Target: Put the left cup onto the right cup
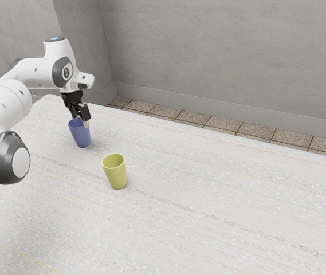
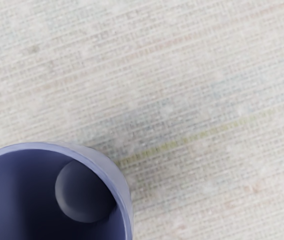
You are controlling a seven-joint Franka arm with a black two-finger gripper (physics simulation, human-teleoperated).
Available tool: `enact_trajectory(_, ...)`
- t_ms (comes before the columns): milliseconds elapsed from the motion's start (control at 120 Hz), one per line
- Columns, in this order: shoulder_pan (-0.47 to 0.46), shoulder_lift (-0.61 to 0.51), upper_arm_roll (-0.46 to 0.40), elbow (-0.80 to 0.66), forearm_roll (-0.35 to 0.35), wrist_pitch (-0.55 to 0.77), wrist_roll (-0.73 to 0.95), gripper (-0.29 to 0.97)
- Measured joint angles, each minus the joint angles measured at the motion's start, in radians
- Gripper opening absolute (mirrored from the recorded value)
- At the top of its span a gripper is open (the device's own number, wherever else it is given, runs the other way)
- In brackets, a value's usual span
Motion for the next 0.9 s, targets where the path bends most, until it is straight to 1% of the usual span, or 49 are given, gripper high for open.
enact_trajectory(542,0.0,0.018,-0.002,-0.019,-0.005,0.018,0.006,0.67)
enact_trajectory(642,0.0,0.019,-0.003,-0.019,-0.006,0.02,0.007,0.63)
enact_trajectory(900,0.0,0.025,-0.002,-0.019,-0.006,0.03,0.008,0.49)
